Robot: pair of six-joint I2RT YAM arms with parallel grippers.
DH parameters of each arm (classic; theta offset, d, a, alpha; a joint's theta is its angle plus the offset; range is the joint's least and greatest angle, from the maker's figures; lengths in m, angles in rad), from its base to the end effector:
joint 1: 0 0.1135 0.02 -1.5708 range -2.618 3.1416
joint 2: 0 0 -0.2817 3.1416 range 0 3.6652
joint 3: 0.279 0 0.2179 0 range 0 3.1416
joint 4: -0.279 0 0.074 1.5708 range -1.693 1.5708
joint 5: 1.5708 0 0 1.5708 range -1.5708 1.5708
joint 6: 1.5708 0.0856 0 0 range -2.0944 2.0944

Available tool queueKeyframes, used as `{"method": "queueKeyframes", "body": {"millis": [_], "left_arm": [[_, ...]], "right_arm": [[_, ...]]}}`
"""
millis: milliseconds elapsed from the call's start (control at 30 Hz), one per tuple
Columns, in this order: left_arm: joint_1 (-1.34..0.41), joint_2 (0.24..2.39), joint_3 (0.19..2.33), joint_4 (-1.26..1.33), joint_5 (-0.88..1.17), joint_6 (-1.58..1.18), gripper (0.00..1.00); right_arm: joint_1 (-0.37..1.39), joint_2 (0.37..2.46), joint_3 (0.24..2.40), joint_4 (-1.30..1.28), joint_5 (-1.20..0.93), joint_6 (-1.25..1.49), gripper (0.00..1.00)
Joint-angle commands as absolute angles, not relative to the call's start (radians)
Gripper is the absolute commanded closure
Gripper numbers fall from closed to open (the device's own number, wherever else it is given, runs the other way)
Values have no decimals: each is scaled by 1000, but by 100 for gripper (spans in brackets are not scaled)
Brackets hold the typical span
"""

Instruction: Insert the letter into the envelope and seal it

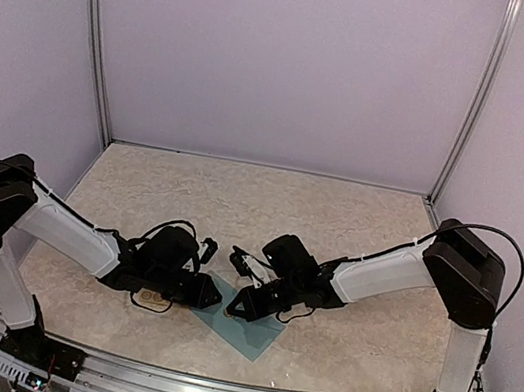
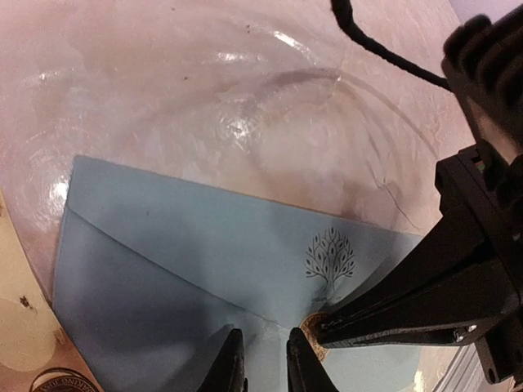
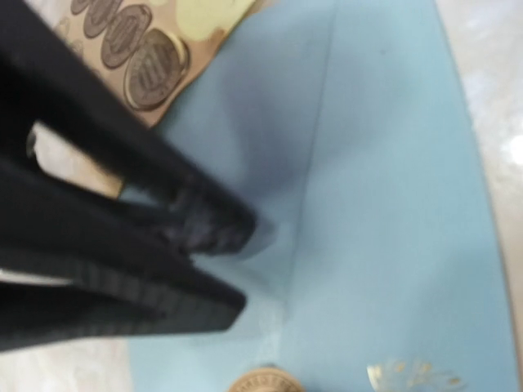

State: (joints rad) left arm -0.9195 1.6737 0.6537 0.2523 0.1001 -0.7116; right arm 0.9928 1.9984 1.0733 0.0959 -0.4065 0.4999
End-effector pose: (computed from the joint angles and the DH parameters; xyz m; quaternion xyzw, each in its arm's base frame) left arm 0.1897 -0.2630 0.1361 0.1148 0.9123 -0.3158 0.2340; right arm 0.1978 0.3651 0.1261 -0.2936 0.8674 0.3791 0.1328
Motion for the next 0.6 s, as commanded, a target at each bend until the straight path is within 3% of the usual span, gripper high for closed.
{"method": "queueKeyframes", "body": {"millis": [0,567], "left_arm": [[-935,1675,607,252,87,-750,84],[-951,1754,548,277,67,-849,96]], "right_arm": [[997,2043,1068,18,-357,505,100],[1001,2057,1097,27,-440,469,100]]}}
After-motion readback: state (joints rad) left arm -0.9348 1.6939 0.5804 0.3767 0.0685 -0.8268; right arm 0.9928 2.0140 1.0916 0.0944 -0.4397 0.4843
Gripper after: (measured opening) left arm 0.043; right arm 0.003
